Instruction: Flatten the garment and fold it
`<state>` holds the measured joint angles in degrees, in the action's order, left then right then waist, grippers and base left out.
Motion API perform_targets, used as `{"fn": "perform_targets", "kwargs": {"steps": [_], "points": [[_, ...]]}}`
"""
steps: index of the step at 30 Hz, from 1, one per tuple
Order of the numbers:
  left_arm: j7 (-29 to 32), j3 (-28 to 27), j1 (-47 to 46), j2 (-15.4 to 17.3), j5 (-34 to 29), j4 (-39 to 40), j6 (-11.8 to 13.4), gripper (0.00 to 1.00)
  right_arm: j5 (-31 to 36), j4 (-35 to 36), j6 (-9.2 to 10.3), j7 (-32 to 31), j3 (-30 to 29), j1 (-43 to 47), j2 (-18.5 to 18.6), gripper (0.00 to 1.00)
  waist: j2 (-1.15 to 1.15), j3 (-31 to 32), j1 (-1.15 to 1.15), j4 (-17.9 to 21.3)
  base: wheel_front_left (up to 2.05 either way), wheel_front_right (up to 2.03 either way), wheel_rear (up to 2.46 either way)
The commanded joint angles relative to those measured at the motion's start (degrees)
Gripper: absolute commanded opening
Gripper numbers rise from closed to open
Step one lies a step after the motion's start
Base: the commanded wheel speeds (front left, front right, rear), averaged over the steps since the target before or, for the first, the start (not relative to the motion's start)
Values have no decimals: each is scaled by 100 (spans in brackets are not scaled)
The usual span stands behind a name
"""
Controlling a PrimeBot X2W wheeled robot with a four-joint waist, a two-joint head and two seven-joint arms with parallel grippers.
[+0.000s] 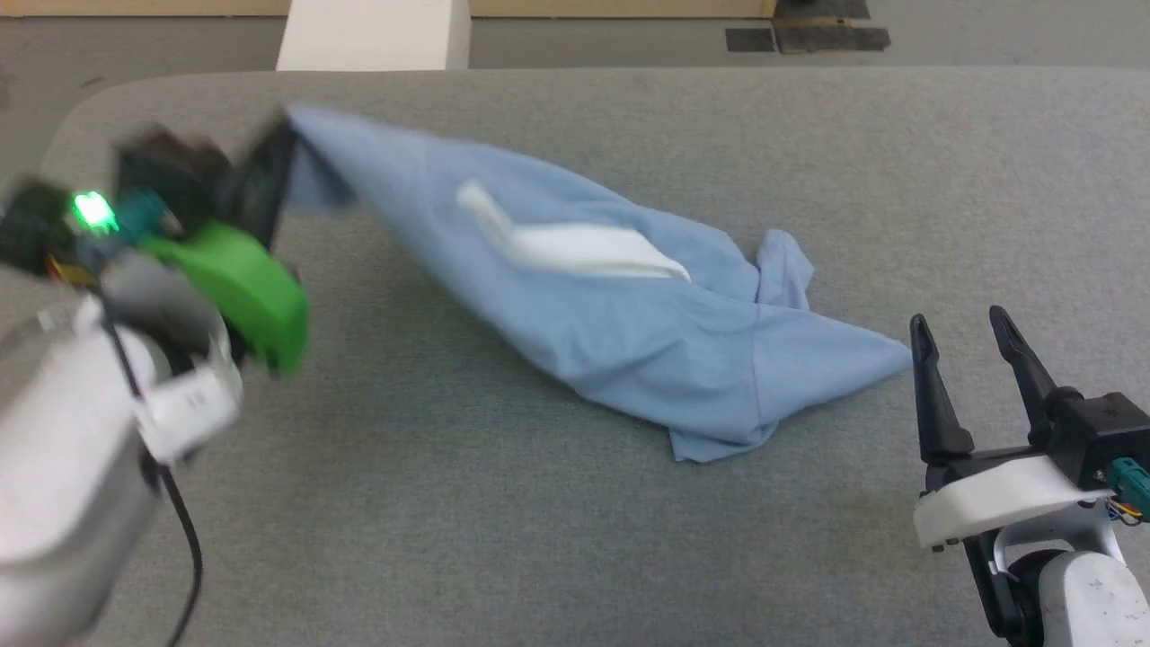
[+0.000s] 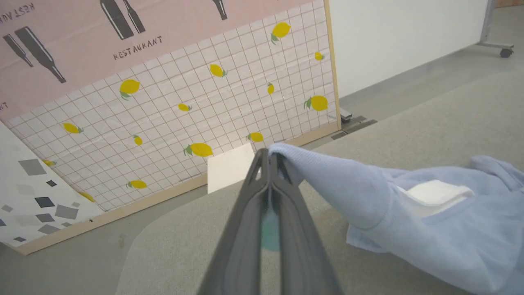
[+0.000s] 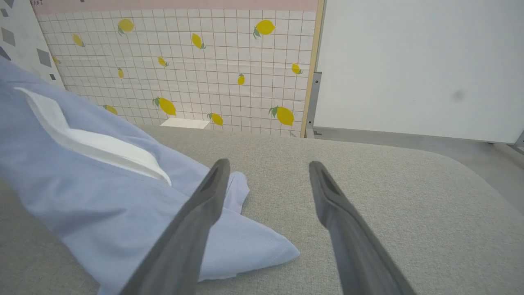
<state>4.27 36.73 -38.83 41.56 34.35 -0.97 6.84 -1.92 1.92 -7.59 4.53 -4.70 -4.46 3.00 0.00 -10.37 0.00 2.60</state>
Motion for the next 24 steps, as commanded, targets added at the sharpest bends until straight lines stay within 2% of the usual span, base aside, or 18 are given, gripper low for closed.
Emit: {"fn": "perform_targets", "kwargs": {"steps": [1, 5, 10, 17, 18, 19, 24], "points": [[115, 174, 378, 52, 14, 3, -46, 0, 18, 26, 10, -14, -3, 66, -13, 100, 0, 49, 0, -68, 0, 0, 0], [410, 755, 1221, 146, 41, 9, -171, 0, 18, 39, 10, -39, -3, 96, -13, 100, 0, 67, 0, -110, 0, 0, 0], [832, 1363, 2012, 104, 118, -291, -213, 0, 44, 38, 10, -71, -19, 117, -13, 100, 0, 91, 0, -163, 0, 0, 0], [1047, 1604, 2189, -29, 51, -891, -83, 0, 92, 16, 10, -127, 7, 143, -13, 100, 0, 193, 0, -198, 0, 0, 0], [1045, 1606, 2173, -49, 38, -949, -65, 38, 97, 14, 10, -134, 8, 152, -13, 100, 0, 210, 0, -202, 0, 0, 0], [1024, 1601, 2142, -73, 17, -1009, -44, 100, 102, 7, 10, -143, 11, 164, -13, 100, 0, 240, 0, -206, 0, 0, 0], [648, 1344, 1968, -209, 48, -993, 143, 100, 115, -14, 10, -207, -6, 225, -13, 100, 0, 382, 0, -251, 0, 0, 0]]}}
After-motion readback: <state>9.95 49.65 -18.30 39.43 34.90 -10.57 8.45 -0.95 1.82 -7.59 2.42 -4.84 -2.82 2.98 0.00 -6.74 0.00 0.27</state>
